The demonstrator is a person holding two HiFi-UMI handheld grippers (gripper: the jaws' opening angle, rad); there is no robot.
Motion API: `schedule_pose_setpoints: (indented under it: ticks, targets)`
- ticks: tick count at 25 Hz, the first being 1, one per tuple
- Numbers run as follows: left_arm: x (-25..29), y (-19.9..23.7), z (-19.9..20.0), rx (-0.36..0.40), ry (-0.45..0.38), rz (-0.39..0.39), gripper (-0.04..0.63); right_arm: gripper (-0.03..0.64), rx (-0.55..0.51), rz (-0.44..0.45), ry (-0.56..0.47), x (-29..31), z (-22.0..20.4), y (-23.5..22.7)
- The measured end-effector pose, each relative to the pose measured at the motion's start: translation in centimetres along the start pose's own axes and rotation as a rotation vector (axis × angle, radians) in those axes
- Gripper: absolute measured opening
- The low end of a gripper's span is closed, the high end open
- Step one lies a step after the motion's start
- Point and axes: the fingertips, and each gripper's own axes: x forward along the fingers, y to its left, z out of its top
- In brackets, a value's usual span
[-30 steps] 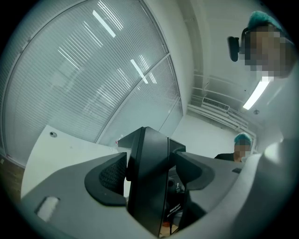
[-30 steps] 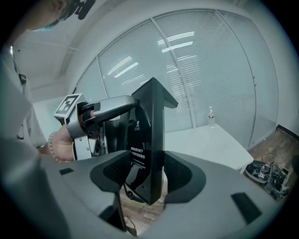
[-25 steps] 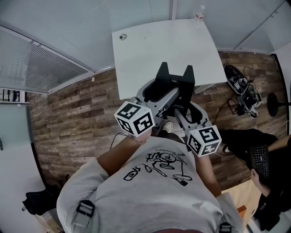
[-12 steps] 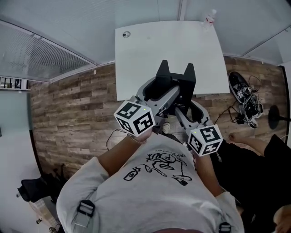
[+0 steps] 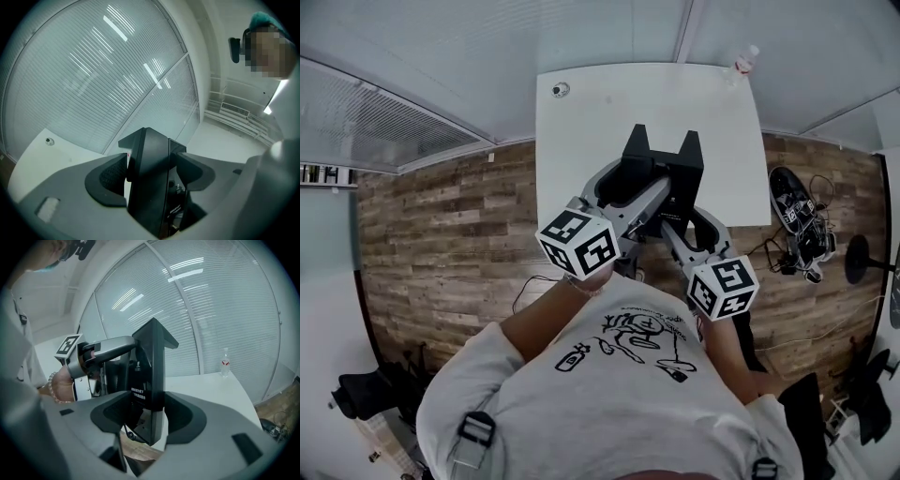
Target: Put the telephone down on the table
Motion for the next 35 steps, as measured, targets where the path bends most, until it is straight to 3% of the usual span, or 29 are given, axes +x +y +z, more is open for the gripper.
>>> schedule_pose_setpoints:
  ticks: [13,35]
  targets:
    - [6.4,9.4,6.3,-0.046,-0.012,0.044,0.322,0.212,-0.009,0.031,0.051,10.5,6.2,-4.3]
    - [9.8,11.7,4.5,-0.082,-0.039,0.203,0.322,0.212,-0.015,0.177,0.137,12.7,5.3,-8.8]
